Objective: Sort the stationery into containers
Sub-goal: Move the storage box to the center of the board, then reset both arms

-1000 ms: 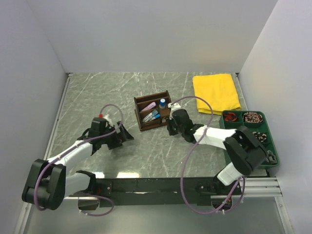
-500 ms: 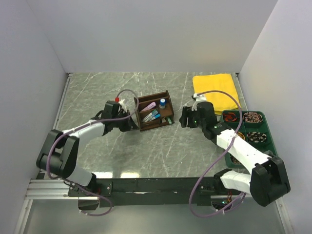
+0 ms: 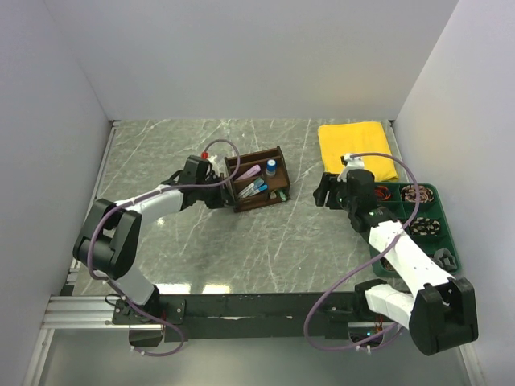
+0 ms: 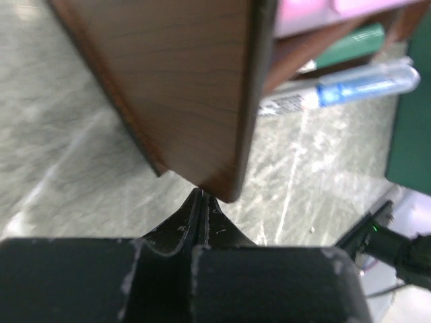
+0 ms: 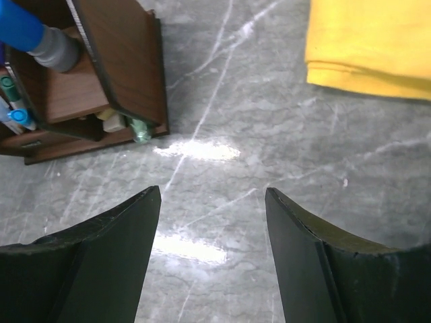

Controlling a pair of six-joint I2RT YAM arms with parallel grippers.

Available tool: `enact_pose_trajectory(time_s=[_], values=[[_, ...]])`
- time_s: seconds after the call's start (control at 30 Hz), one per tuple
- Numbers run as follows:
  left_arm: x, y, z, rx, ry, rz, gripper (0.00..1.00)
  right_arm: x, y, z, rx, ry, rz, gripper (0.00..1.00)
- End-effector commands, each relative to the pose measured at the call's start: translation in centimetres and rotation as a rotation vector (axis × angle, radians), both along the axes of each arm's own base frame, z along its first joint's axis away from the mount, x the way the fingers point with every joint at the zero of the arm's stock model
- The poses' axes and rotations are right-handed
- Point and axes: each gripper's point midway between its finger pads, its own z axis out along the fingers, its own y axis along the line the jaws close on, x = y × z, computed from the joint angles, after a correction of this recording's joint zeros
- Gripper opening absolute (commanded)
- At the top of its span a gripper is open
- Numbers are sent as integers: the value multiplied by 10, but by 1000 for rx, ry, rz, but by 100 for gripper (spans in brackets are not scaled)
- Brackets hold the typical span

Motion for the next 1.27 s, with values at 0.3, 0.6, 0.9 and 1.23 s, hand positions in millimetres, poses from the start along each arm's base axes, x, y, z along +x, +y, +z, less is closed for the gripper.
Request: enact_pose_trajectory(time_s=[0.3, 0.6, 0.9, 1.23], values=[[77, 24, 34, 45, -131, 192, 1, 9, -22, 11, 29, -50, -70, 72], [9, 46, 35, 103, -64, 115, 1, 5, -20, 14, 32, -52, -37, 100], [28, 117, 45, 428, -320, 178, 99, -14, -64, 7, -85, 3, -255, 100], [57, 190, 61, 521, -366, 358, 99, -11, -51, 22, -93, -7, -153, 100]])
